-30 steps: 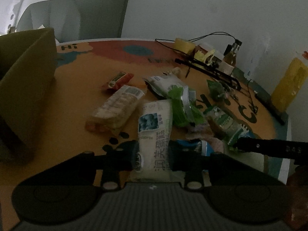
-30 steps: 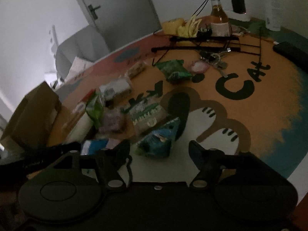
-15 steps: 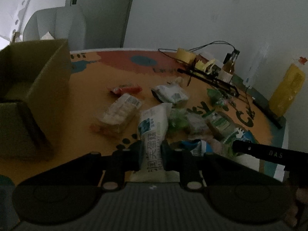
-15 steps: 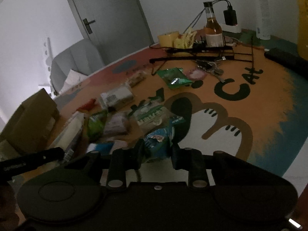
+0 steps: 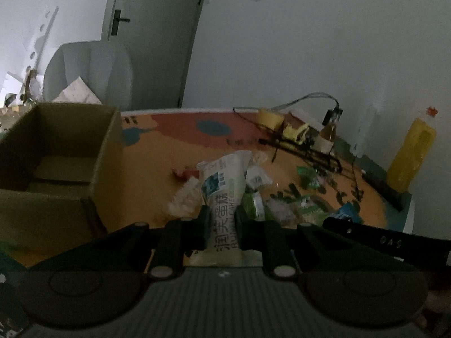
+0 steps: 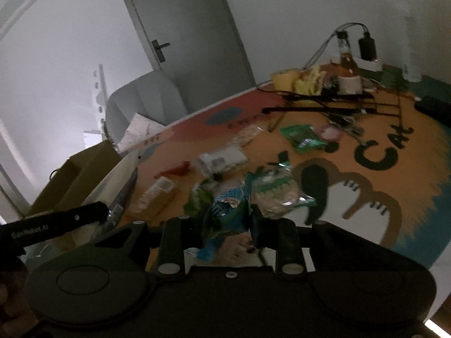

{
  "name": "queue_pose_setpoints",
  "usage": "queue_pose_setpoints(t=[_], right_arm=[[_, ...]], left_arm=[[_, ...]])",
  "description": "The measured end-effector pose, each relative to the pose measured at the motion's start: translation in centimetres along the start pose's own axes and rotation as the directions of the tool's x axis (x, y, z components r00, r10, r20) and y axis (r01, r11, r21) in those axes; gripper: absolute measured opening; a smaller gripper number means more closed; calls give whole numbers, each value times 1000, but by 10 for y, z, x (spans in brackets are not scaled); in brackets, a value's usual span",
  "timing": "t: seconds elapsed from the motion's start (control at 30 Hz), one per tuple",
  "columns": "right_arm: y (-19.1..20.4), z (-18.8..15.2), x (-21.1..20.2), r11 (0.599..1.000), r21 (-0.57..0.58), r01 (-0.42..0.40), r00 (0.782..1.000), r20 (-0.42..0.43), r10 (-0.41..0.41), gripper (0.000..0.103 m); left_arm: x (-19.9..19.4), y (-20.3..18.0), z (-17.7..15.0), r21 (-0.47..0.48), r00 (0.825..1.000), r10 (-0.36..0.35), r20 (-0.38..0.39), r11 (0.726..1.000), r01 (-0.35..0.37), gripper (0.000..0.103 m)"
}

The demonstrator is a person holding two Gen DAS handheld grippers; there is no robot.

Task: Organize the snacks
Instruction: 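Grasp the blue-green snack packet with the right gripper while the left gripper lifts the white bag, then carry both packets into the cardboard box and open both grippers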

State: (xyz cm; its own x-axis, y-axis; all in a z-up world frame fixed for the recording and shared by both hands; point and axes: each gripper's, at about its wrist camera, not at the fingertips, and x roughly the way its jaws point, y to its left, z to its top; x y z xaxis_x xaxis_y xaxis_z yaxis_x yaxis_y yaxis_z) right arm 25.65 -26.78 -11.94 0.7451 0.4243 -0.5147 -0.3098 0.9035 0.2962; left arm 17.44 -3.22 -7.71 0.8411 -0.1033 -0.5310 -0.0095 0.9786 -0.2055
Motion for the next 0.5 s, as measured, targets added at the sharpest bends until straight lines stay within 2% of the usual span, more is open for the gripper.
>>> queue_pose_setpoints(t=[0.5], right_arm=[[60,20,14,995,-40,-88,995,41,90,27]], left_arm=[[-29,34,24,-14,996,34,81,999,-33,17]])
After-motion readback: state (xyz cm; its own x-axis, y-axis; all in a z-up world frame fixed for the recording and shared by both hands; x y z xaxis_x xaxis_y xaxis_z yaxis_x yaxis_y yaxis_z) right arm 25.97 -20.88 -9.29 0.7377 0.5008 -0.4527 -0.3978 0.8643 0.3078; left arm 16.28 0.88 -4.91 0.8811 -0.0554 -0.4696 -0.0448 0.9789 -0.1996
